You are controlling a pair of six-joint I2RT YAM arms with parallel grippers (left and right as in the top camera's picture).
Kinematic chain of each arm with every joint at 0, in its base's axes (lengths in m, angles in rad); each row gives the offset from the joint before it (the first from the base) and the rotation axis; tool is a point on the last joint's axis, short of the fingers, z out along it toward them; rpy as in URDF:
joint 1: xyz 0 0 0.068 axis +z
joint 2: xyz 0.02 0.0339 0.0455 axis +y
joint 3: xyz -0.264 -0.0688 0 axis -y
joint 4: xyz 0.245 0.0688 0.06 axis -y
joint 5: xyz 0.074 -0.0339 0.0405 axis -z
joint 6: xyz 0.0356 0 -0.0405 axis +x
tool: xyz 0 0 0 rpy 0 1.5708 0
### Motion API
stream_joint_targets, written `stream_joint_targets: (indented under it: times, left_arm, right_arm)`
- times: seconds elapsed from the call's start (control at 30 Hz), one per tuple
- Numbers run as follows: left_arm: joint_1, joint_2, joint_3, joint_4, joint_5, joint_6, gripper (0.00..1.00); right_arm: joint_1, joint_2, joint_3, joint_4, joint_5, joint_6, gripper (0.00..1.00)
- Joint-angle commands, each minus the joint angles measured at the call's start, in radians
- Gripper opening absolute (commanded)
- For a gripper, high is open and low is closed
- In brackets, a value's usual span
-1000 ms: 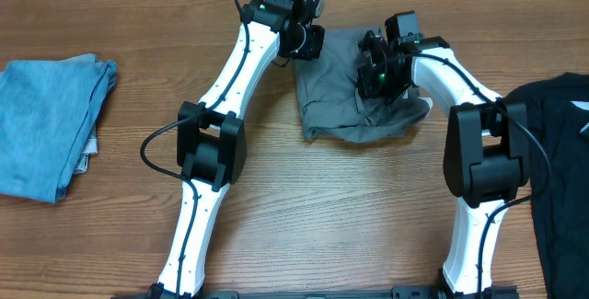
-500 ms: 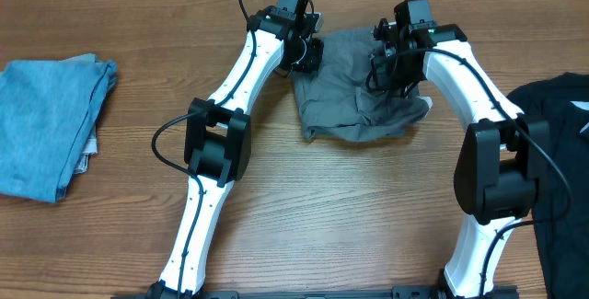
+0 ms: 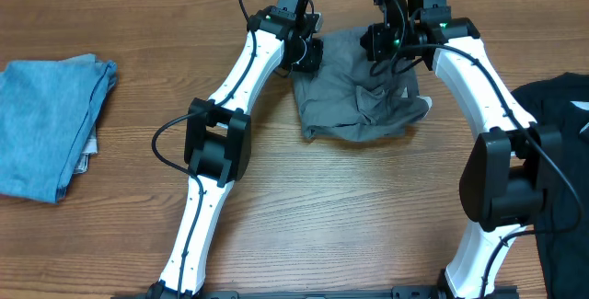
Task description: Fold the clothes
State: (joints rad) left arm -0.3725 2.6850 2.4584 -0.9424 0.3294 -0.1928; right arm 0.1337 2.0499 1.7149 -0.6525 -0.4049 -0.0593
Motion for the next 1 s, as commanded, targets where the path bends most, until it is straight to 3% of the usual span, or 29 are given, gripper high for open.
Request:
stream_joint_targets:
  times: [0.0,0.13,0.23,0.53,0.7,0.77,0.83,0.97]
  left_arm:
    - [0.006,0.038,-0.003,-0.001,-0.048,-0.01,0.15]
    - [0.006,0.038,-0.003,0.001,-0.048,-0.01,0.15]
    - [0.006,0.038,-0.002,0.0,-0.049,-0.01,0.15]
    - [0.007,0.038,-0.002,-0.001,-0.049,-0.01,0.16]
    - [0.007,0.038,-0.002,0.002,-0.049,-0.01,0.16]
    - [0.006,0.038,-0.002,0.005,-0.049,-0.01,0.17]
    - [0.007,0.038,-0.002,0.005,-0.049,-0.01,0.17]
    - [0.006,0.038,-0.002,0.005,-0.048,-0.01,0.18]
  right_arm:
    - [0.007,0.128,0.001,0.04,-0.035,0.003,0.04]
    - [0.01,0.267,0.001,0.054,0.074,0.003,0.04]
    - [-0.023,0.248,0.024,0.031,0.275,0.003,0.04]
    - [-0.13,0.198,0.064,-0.072,0.457,0.0,0.04]
    - [-0.114,0.066,0.164,-0.178,0.358,0.0,0.04]
    - [-0.074,-0.042,0.176,-0.235,0.099,0.001,0.04]
    - [-0.05,-0.041,0.173,-0.283,0.014,0.001,0.04]
    - [0.033,-0.028,-0.014,-0.28,0.006,-0.001,0.04]
